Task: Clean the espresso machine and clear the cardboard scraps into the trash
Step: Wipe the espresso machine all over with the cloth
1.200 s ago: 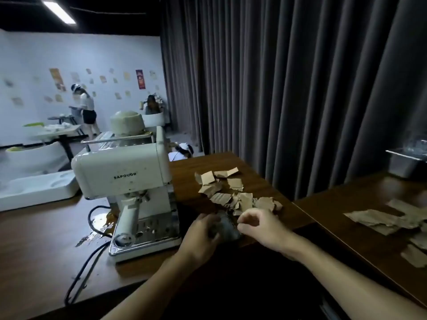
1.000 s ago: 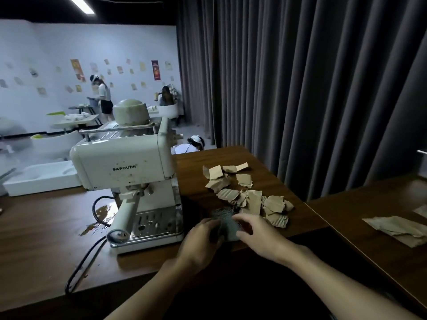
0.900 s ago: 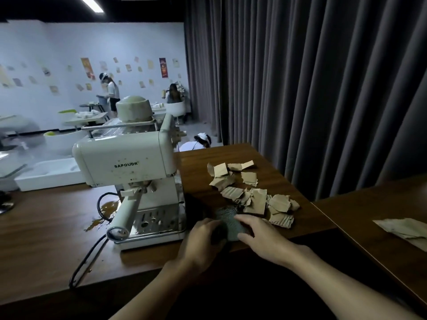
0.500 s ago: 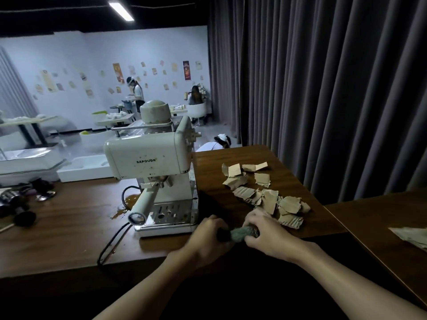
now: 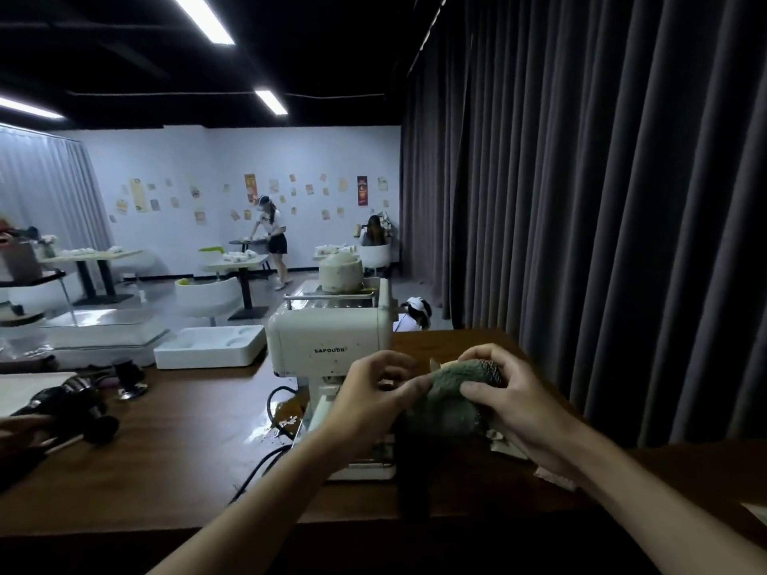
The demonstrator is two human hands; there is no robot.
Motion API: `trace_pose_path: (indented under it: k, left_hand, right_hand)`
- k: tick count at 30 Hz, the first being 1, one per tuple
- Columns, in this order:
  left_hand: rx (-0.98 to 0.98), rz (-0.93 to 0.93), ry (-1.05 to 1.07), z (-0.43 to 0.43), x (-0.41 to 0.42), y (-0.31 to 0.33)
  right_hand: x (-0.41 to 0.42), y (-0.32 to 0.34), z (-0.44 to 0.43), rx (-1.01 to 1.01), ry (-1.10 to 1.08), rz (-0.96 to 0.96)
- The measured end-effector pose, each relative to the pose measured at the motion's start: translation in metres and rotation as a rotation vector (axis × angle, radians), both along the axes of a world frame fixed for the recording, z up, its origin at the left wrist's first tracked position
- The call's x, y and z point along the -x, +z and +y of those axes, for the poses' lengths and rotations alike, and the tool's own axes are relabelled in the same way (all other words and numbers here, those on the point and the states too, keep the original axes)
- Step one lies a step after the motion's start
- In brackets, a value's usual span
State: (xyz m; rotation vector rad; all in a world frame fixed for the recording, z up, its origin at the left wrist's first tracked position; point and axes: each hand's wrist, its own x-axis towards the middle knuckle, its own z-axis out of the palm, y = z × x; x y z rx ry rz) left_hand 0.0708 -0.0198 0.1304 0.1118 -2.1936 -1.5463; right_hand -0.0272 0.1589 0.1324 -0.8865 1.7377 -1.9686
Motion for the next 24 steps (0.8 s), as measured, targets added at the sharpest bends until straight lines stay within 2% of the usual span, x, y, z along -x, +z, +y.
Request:
trace_pose_path:
  k: [6, 9, 13, 15, 18, 21, 22, 24]
  left_hand:
    - [-0.001, 0.205, 0.185, -0.028, -0.006, 0.020]
    - [-0.020, 0.260, 0.227, -0.041, -0.007, 0.026]
    - [-0.069, 0.308, 0.180, -0.052, -0.015, 0.038]
    - [-0.033, 0.328, 0.128, -0.057, -0.022, 0.047]
    - [0.129, 0.337, 0.016, -0.075, -0.032, 0.057]
    - [0.548, 0.366, 0.145, -0.120, -0.034, 0.061]
    - [0.661, 0.312, 0.167, -0.136, -0.034, 0.061]
    - [0.720, 0.140, 0.077, -0.158, -0.036, 0.062]
  right_hand:
    - [-0.025, 0.015, -0.043, 0.183, 0.007, -0.086]
    - [-0.032, 0.014, -0.069, 0.073, -0.063, 0.095]
    - [-0.051, 0.014, -0.092, -0.125, -0.040, 0.349]
    - [-0.062, 0.017, -0.102, -0.107, -0.168, 0.478]
    - [-0.063, 0.019, -0.116, -0.039, -0.460, 0.608]
    - [-0.056, 0.019, -0.122, -0.173, -0.611, 0.768]
    - [-0.055, 0.018, -0.124, -0.226, -0.619, 0.827]
    - [-0.054, 0.016, -0.128, -0.313, -0.623, 0.936]
